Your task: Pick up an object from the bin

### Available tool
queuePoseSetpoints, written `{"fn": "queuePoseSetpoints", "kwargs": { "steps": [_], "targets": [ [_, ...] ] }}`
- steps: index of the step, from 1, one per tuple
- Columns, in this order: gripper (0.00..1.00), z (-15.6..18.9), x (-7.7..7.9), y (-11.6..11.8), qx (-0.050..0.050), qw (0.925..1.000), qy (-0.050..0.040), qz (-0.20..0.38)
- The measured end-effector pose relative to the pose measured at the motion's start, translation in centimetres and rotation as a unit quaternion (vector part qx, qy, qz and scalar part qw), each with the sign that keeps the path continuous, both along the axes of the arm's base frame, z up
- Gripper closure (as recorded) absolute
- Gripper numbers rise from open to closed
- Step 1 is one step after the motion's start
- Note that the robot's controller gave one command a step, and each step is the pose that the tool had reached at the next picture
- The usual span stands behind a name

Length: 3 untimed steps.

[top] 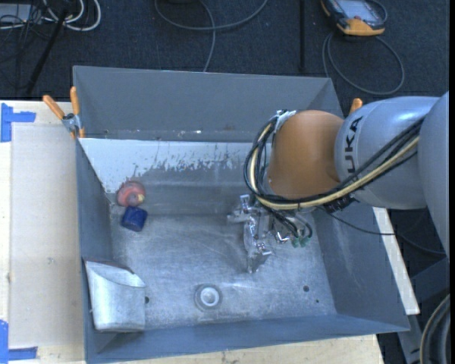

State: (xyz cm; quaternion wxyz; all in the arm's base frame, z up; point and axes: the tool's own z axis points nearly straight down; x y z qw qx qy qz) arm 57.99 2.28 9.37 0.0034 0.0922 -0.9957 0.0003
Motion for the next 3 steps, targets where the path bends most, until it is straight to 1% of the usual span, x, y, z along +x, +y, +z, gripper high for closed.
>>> {"fn": "queuePoseSetpoints", "kwargs": {
  "steps": [1,2,3],
  "targets": [
    [0.00,1.7,1.9,-5.2,0.000,0.9990,-0.0047,-0.043],
    [1.00,1.6,1.8,-5.0,0.001,0.9991,-0.0037,-0.043],
    [1.00,10.0,2.2,-3.7,0.001,0.9982,-0.0075,-0.059]
  ]
}}
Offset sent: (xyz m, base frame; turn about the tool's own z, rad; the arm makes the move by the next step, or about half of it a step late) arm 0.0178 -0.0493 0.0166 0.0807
